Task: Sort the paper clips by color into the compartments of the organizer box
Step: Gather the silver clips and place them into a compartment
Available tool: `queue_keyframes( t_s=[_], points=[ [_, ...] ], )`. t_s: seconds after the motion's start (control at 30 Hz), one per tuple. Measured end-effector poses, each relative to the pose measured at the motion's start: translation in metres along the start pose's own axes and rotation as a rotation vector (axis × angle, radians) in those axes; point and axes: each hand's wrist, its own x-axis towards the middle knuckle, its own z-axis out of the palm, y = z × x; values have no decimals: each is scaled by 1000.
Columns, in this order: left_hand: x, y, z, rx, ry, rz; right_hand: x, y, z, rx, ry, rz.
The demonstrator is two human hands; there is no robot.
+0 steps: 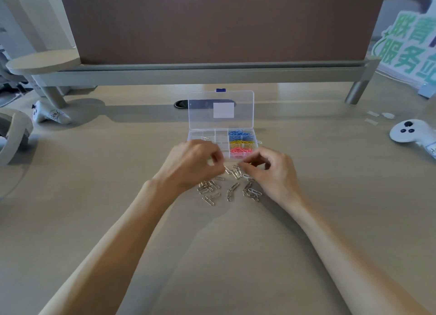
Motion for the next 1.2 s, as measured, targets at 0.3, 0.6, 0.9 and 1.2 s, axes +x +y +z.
queue_keyframes(
  t_s=[0.3, 0.6, 0.9, 1.2],
  points=[
    [43, -59, 1, -381, 180, -384, 78, -3, 47, -58, -62, -18],
    [53, -74, 15, -285, 88, -345, 99, 4, 75, -248, -85, -88],
    [47, -81, 13, -267, 116, -311, 101, -6, 57, -249, -70, -122],
    [39, -74, 12, -163, 198, -310, 75, -4, 21, -205, -31, -89]
  ],
)
